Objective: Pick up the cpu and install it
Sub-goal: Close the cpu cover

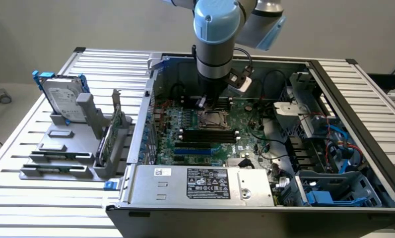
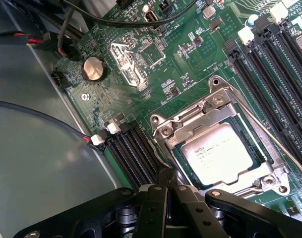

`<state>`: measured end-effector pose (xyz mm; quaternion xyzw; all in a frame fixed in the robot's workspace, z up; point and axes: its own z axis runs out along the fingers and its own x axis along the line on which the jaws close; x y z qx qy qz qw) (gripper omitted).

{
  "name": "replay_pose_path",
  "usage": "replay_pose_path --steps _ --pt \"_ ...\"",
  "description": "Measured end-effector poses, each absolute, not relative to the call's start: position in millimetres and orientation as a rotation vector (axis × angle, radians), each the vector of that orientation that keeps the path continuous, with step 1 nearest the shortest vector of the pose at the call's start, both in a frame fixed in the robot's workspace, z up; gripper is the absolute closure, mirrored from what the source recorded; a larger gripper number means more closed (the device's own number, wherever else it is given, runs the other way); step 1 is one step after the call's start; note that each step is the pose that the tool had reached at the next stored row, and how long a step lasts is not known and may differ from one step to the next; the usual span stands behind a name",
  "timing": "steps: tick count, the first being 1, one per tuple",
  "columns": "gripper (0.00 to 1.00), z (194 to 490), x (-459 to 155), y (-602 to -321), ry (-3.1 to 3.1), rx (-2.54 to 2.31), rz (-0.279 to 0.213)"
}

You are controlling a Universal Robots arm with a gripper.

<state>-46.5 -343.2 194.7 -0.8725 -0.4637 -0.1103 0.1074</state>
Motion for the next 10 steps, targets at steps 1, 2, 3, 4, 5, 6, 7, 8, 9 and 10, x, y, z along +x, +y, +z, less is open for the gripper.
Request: replay_pose_path --steps 1,2,3,4,5,6,7,8,9,10 --pt "0.89 194.7 -46.5 -343.1 -1.365 -2.568 -0.324" --pt "0.89 194.6 -46.5 -343.1 -1.366 -2.568 -0.324" --pt "0.89 194.6 -46.5 -343.0 -1.366 -2.568 -0.324" --pt "0.89 194.6 -46.5 -343.0 -1.366 -2.567 -0.324" --pt "0.89 194.6 -46.5 -342.9 -1.366 -2.567 -0.325" --pt "0.89 194.6 -46.5 -342.8 -1.366 -2.567 -0.325" --pt "0.89 194.6 -46.5 -342.6 -1.366 -2.567 -0.324" --pt "0.89 194.5 -46.5 -342.4 -1.366 -2.567 -0.325" --pt "0.89 194.5 -46.5 -342.3 -1.366 -2.567 -0.325" --pt "0.89 194.5 -46.5 -342.2 -1.366 -2.567 -0.325"
